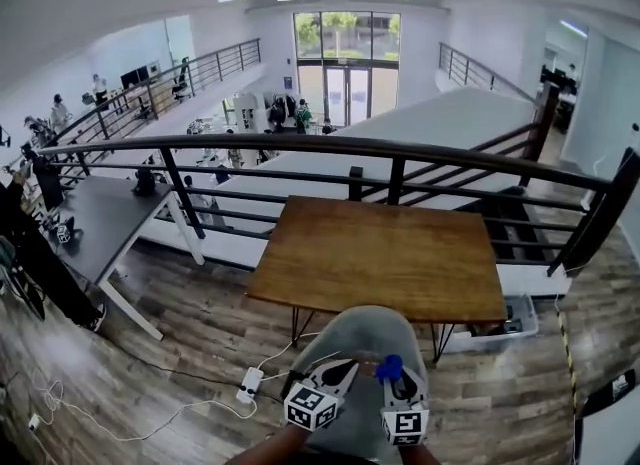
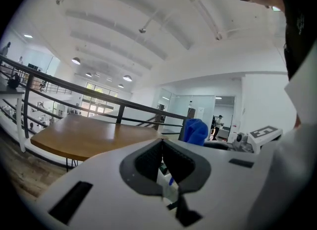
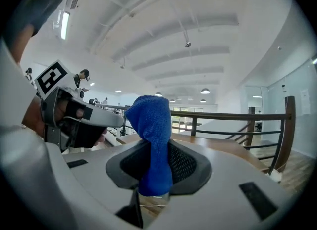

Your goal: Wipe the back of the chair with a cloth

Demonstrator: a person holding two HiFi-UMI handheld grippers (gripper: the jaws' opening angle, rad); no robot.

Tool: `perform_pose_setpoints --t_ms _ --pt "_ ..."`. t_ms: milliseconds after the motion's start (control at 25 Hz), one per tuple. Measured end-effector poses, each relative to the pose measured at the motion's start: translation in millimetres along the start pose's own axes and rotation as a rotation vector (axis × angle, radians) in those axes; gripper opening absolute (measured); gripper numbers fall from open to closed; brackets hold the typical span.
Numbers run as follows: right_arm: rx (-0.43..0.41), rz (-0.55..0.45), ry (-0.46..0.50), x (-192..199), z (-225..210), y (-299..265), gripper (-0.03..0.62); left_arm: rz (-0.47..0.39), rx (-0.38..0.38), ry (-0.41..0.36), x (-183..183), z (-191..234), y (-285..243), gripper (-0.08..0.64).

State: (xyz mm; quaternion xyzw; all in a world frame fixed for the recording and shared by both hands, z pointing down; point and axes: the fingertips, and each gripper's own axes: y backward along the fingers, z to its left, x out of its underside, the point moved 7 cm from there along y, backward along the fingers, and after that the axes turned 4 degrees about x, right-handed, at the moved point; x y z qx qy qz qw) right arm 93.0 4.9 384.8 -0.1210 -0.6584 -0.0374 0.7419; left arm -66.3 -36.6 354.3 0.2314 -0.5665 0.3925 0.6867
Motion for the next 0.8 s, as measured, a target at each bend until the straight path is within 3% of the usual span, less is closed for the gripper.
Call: perform_pose_setpoints --t_ms 360,560,800 --pt "-0.04 -0.009 -0.011 -1 11 10 0.101 -0.048 -0.024 -0.004 -14 -6 13 0.008" --pt "-0.06 -0.028 0.004 -16 11 11 0.101 -0.097 -0.032 0.056 -21 -9 17 0.008" --pt "-0.064 -0.071 0.008 -35 10 5 0.101 -0.127 -0.048 0.016 -32 -12 23 0.008"
